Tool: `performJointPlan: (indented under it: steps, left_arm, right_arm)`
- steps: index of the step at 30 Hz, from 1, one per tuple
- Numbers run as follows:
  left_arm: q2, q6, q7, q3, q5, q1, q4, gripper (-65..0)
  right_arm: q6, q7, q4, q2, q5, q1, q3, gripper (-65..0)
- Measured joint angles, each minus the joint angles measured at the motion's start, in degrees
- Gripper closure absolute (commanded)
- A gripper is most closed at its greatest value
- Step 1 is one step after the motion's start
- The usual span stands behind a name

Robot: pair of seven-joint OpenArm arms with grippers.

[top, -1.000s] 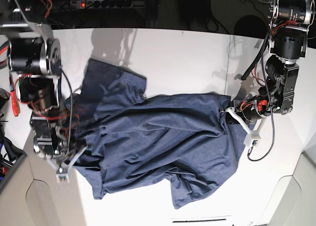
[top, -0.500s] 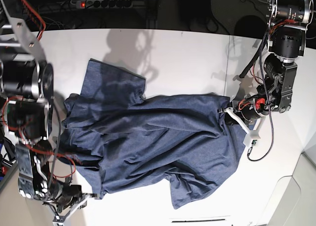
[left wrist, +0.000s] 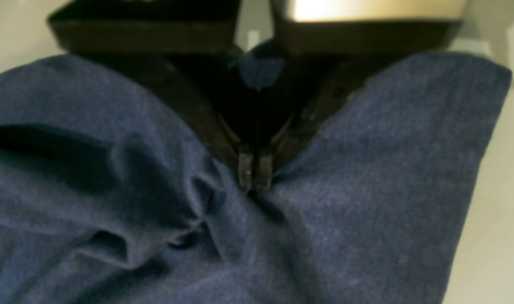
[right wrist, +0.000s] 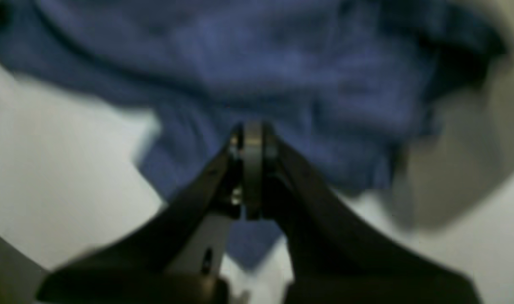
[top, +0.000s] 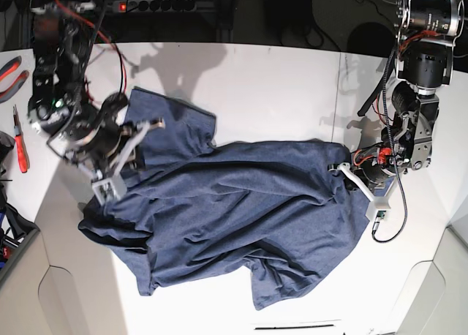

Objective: Layout the t-shirt on the table in an organized manner, then fold the t-shirt properly
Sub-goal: 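Lift and stretch the shirt between both grippers to spread it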

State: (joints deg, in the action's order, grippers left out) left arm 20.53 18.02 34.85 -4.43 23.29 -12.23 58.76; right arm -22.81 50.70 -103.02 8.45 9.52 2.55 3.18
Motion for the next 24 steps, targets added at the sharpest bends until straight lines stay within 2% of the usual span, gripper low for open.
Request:
performJointPlan:
  steps: [4,9,13,21,24]
  left_arm:
    - [-0.04,0.0,0.0,0.0,-0.02,-0.02,0.0,0.0]
    - [-0.04,-0.02,0.0,0.0,-0.11,-0.02,0.0,0.0]
    - [-0.04,0.0,0.07,0.0,-0.09,-0.02,0.0,0.0]
    - [0.28,0.04,1.16,-0.02,0.2,-0.04,0.0,0.0]
    - [0.81,0.2,1.14,-0.07,0.37,-0.02,0.0,0.0]
  right_arm:
    - [-0.02,-2.05,7.04,-0.04,-0.48,1.11,-0.04,0.0]
    - [0.11,-1.42,16.39,-0.02,-1.11,-0.02,-0.17,0.0]
    - [-1.73,4.28,16.74,0.15,-0.17,-0.59,-0.13,0.0]
    - [-5.9,12.24,13.35,4.28,11.91,7.3,-0.09,0.0]
    - [-6.86,16.76,10.56,5.31,17.66,11.13,-0.04,0.0]
